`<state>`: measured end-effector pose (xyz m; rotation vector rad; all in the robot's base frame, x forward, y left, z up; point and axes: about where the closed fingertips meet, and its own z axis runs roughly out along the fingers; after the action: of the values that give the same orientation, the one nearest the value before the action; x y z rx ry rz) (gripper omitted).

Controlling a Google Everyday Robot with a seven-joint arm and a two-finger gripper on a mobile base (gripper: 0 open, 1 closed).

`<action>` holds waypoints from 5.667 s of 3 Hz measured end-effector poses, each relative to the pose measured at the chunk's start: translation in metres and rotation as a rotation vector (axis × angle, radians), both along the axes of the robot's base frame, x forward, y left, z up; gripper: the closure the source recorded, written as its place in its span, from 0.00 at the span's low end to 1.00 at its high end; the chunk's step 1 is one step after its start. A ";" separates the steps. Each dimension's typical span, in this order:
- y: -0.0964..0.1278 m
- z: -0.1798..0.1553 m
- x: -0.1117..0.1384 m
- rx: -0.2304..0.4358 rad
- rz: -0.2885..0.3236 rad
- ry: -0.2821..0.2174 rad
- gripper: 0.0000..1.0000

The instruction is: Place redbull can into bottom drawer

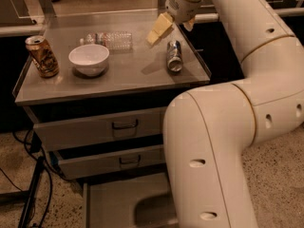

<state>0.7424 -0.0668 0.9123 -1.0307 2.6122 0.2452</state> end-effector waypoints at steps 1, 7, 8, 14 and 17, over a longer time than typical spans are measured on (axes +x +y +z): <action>0.004 -0.019 0.006 -0.026 0.003 0.022 0.00; -0.013 -0.086 0.022 -0.091 -0.024 0.108 0.46; -0.013 -0.086 0.022 -0.091 -0.024 0.108 0.69; -0.009 -0.014 0.001 -0.037 0.075 -0.039 1.00; -0.030 0.036 -0.067 -0.014 0.016 -0.159 1.00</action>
Offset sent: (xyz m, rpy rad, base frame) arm 0.0044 -0.0056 -0.0378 -0.0947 0.1049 0.0126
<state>0.6759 -0.0964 0.9482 -1.0323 2.4673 0.1421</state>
